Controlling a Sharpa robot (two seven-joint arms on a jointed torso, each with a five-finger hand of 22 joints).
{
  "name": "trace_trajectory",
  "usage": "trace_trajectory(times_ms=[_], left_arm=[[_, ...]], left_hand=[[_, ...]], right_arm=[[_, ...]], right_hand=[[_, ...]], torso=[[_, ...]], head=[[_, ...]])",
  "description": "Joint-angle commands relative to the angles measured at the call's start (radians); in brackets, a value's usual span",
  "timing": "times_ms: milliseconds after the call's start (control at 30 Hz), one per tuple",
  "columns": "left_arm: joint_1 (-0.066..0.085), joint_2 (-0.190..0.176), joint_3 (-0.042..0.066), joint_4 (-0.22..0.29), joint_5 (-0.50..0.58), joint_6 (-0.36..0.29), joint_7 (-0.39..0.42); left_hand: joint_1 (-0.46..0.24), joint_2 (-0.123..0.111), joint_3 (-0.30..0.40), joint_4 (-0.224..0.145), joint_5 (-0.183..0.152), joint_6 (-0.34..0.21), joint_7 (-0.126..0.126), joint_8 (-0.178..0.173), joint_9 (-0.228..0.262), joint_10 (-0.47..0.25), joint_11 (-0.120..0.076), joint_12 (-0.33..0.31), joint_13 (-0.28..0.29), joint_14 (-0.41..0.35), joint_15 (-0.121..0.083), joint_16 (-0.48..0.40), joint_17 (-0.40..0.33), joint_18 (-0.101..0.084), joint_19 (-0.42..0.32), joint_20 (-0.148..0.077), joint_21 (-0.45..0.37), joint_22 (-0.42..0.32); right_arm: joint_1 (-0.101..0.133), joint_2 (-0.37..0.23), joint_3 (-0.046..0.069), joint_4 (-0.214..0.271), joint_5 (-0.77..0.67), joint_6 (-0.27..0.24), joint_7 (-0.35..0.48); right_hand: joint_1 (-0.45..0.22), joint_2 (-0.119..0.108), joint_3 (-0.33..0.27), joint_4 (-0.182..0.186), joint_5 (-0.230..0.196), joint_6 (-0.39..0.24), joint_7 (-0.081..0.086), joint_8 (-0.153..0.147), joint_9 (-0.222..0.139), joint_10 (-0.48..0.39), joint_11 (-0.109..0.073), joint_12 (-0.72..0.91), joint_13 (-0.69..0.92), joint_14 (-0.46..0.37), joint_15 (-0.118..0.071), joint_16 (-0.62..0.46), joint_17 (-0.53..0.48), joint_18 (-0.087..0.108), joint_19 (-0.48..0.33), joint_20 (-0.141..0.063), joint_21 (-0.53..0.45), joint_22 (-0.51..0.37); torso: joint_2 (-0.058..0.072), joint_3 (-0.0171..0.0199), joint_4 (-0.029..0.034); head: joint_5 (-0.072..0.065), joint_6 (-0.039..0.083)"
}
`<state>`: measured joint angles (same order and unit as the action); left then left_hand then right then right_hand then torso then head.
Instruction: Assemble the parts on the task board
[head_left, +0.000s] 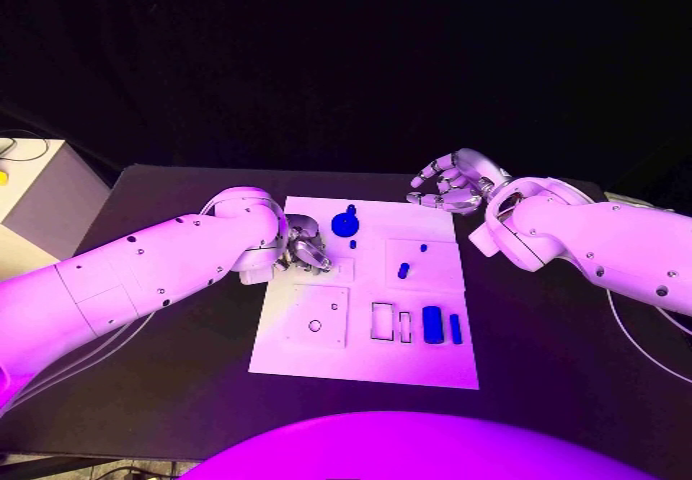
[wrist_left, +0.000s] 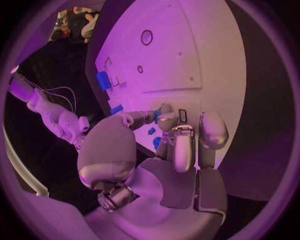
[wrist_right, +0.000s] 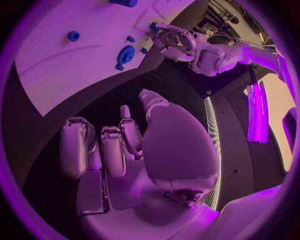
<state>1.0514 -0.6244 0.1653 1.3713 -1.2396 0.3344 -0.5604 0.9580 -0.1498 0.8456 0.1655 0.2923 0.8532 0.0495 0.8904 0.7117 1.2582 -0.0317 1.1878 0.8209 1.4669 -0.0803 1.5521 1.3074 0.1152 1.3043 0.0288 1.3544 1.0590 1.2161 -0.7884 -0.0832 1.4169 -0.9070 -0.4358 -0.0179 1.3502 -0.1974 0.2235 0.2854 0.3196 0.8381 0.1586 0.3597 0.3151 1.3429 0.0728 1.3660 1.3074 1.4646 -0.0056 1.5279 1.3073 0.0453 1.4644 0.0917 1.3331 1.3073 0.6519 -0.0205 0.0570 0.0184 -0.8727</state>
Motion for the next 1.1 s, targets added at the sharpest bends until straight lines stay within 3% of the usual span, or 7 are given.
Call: trace_trajectory(times_ms=[33, 300, 467, 1100], left_arm=[[-0.001, 0.002, -0.002, -0.007, -0.013, 0.023, -0.007], [0.005, 0.007, -0.002, -0.014, -0.014, 0.039, -0.007], [0.01, 0.01, -0.002, -0.017, -0.014, 0.045, -0.006], [0.023, 0.017, -0.002, -0.027, -0.009, 0.103, -0.007]], left_hand=[[0.015, 0.013, 0.179, -0.187, 0.003, 0.011, -0.014, 0.002, -0.001, 0.0, -0.003, -0.006, 0.0, 0.094, -0.005, 0.003, 0.231, -0.016, 0.009, -0.001, 0.005, 0.0], [0.017, 0.013, 0.178, -0.189, 0.004, 0.011, -0.014, 0.002, -0.002, 0.0, -0.003, -0.006, 0.0, 0.096, -0.005, 0.006, 0.236, -0.017, 0.01, -0.001, 0.006, 0.003], [0.018, 0.013, 0.177, -0.189, 0.004, 0.011, -0.014, 0.002, -0.002, 0.0, -0.003, -0.006, 0.0, 0.095, -0.004, 0.005, 0.235, -0.017, 0.01, -0.001, 0.006, 0.003], [0.021, 0.011, 0.176, -0.191, 0.005, 0.012, -0.014, 0.002, -0.004, -0.001, -0.002, -0.007, -0.002, 0.097, -0.004, 0.007, 0.239, -0.017, 0.01, -0.001, 0.006, 0.004]], right_arm=[[-0.001, 0.0, 0.0, 0.001, -0.003, 0.012, 0.007], [-0.001, 0.001, 0.0, 0.001, -0.003, 0.012, 0.007], [-0.001, 0.002, 0.0, 0.0, -0.003, 0.013, 0.007], [-0.001, 0.006, 0.0, -0.003, -0.003, 0.016, 0.007]], right_hand=[[-0.009, 0.003, -0.004, -0.001, 0.002, -0.006, -0.002, 0.004, 0.001, 0.002, 0.001, 0.004, 0.059, 0.087, 0.002, -0.001, 0.203, 0.005, 0.034, 0.004, -0.004, 0.128], [-0.009, 0.003, -0.004, -0.001, 0.002, -0.006, -0.002, 0.004, 0.001, 0.002, 0.001, 0.004, 0.059, 0.087, 0.002, -0.001, 0.203, 0.005, 0.034, 0.004, -0.004, 0.128], [-0.009, 0.003, -0.004, -0.001, 0.002, -0.006, -0.002, 0.004, 0.001, 0.002, 0.001, 0.004, 0.059, 0.087, 0.002, -0.001, 0.203, 0.005, 0.034, 0.004, -0.004, 0.128], [-0.011, 0.003, -0.005, 0.0, 0.004, -0.007, -0.002, 0.005, 0.002, 0.001, 0.001, 0.005, 0.058, 0.087, 0.002, 0.0, 0.204, 0.005, 0.034, 0.004, -0.004, 0.129]], torso=[[0.0, -0.0003, 0.0], [0.0, -0.001, 0.0002], [0.001, -0.0003, 0.0002], [-0.001, -0.0008, 0.001]], head=[[0.0, 0.0], [0.0, 0.0], [0.006, 0.0], [0.004, 0.0]])
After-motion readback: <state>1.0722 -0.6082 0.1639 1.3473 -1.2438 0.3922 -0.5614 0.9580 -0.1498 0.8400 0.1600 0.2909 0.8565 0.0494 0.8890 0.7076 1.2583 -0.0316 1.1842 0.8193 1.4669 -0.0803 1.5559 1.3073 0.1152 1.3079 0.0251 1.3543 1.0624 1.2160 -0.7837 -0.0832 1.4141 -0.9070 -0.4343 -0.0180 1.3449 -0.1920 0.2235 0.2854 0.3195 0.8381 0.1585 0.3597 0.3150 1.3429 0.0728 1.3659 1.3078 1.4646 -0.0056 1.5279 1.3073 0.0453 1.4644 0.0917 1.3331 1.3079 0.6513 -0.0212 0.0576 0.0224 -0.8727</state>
